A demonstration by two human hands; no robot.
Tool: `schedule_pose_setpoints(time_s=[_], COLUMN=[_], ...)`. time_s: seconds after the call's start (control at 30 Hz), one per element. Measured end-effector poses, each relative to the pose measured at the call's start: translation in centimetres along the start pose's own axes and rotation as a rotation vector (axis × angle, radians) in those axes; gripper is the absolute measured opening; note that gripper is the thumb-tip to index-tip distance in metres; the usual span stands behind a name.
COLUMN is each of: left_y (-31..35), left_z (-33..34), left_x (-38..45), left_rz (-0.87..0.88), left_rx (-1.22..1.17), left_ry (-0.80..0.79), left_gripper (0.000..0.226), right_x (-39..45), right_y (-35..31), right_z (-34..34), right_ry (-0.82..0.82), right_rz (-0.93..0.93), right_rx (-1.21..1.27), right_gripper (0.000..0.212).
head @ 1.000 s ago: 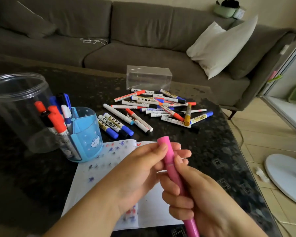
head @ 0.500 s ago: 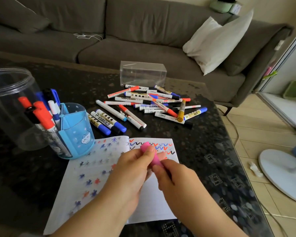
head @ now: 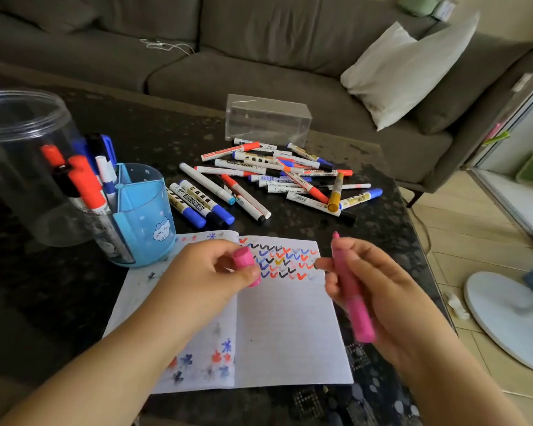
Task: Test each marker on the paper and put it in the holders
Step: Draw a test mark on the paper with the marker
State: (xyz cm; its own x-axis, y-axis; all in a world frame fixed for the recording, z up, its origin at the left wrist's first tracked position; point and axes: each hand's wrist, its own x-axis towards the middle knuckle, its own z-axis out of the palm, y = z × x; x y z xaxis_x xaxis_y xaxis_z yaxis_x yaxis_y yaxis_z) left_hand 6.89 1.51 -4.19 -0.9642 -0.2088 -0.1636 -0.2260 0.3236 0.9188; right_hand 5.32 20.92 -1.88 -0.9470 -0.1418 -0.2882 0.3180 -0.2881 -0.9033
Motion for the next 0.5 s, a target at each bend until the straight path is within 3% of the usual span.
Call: schedule_pose_setpoints(time_s=[0.1, 0.17, 0.27, 0.33, 0.43, 0.5], left_y=[-0.4, -0.6, -0.8, -0.8, -1.0, -1.2], left_z=[0.1, 0.3, 0.5, 0.7, 1.1, 1.5], left_x=[0.0, -0.1, -0.3, -0.5, -0.9, -1.2], left_rz=[0.096, 0.157, 0.238, 0.317, 0.458, 0.519], left_rx=[0.116, 0.179, 0.278, 0.353, 0.503, 0.594], left_ry=[-0.038, -0.035, -0.028, -0.069, -0.164, -0.200], left_gripper=[0.009, 0.013, 0.014, 0.013, 0.015, 0.016], right_x=[1.0, 1.4, 2.2, 2.6, 3.1, 3.5], right_y=[-0.2, 0.1, 1.0, 1.5, 1.8, 2.0], right_z=[-0.6, -0.9, -1.4, -1.7, -1.7, -1.9], right_ry=[0.041, 0.040, 0.111, 0.189, 0.238, 0.244], right_rz=[0.048, 0.030, -0.026, -0.092, -0.167, -0.210], right_rx=[0.206, 0.178, -0.198, -0.475, -0.675, -0.799], right_gripper=[0.023, 0.025, 0.015, 0.029, 0.035, 0.022])
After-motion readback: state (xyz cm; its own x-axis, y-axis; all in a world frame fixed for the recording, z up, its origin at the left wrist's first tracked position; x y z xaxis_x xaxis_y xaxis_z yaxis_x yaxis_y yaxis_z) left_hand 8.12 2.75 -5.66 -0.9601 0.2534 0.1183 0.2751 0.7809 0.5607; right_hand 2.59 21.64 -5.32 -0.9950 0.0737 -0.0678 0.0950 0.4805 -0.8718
